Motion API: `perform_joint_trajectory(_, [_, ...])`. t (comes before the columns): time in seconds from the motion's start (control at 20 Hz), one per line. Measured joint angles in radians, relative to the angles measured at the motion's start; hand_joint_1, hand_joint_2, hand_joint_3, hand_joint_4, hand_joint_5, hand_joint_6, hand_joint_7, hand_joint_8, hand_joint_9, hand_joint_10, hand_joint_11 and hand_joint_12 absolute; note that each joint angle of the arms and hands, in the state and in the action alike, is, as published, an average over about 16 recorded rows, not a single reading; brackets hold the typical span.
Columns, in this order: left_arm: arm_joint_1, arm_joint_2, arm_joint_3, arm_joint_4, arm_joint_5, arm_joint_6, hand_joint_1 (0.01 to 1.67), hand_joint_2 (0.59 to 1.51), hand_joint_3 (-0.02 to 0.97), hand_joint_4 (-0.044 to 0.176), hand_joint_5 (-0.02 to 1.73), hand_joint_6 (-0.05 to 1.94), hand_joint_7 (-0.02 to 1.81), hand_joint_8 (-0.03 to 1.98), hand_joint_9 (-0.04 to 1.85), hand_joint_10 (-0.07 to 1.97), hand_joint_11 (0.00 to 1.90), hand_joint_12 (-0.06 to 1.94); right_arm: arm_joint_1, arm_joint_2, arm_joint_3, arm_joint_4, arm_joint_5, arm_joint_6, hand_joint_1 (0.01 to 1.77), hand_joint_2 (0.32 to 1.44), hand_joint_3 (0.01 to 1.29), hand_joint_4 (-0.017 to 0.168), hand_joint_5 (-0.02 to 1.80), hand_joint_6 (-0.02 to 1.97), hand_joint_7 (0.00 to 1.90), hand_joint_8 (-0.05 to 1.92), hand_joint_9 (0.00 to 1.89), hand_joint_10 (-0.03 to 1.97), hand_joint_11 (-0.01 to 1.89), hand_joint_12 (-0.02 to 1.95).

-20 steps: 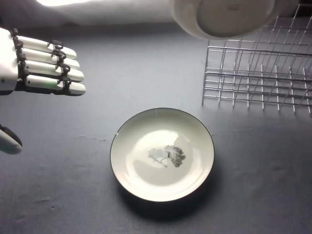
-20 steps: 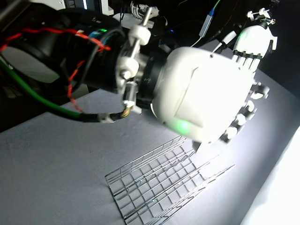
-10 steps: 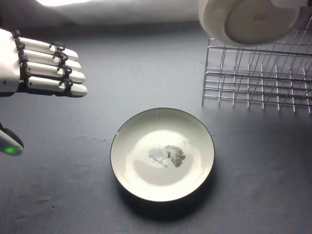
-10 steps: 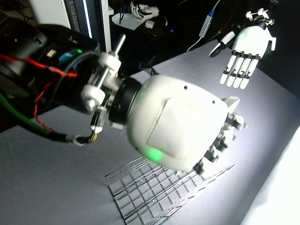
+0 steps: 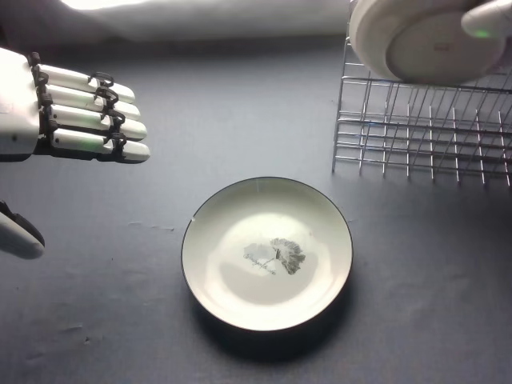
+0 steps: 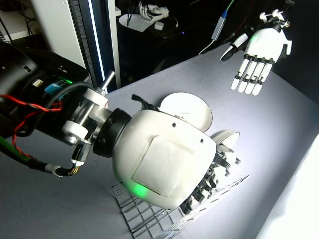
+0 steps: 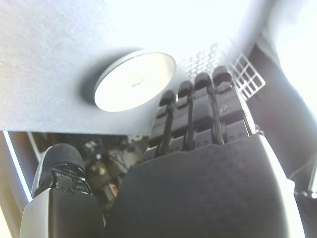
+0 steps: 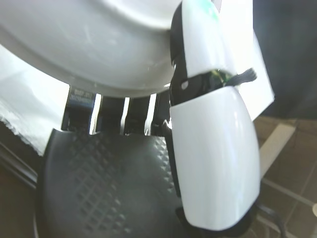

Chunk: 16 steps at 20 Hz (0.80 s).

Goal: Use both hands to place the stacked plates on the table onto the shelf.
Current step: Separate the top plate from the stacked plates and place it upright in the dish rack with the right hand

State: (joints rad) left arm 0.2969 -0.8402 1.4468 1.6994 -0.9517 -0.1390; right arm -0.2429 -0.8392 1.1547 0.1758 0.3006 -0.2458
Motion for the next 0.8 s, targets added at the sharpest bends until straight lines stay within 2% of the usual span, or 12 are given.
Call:
perform_joint_trajectory(0.5, [0.048,-0.013,-0.023,-0.042,0.019,-0.017,0.01,1.098,0.016,0.001,0.03,0.00,0.03,0.02,0.02,0.01,0.02,0.01,-0.132,0.010,0.020,-0.023,0.064,0.000,1.41,1.03,0.01,-0.007,0.85,1.02,0.93,0.98,0.92,1.25,0.84,1.44])
perform_joint_trajectory(0.8, [0.104,-0.035,-0.039,-0.072,0.046,-0.018,0.02,1.102,0.015,0.002,0.02,0.00,0.03,0.02,0.02,0.01,0.02,0.01,-0.185,0.011,0.027,-0.046,0.091,0.001,1.41,1.06,0.01,-0.008,0.82,1.04,0.89,0.99,0.86,1.25,0.82,1.47])
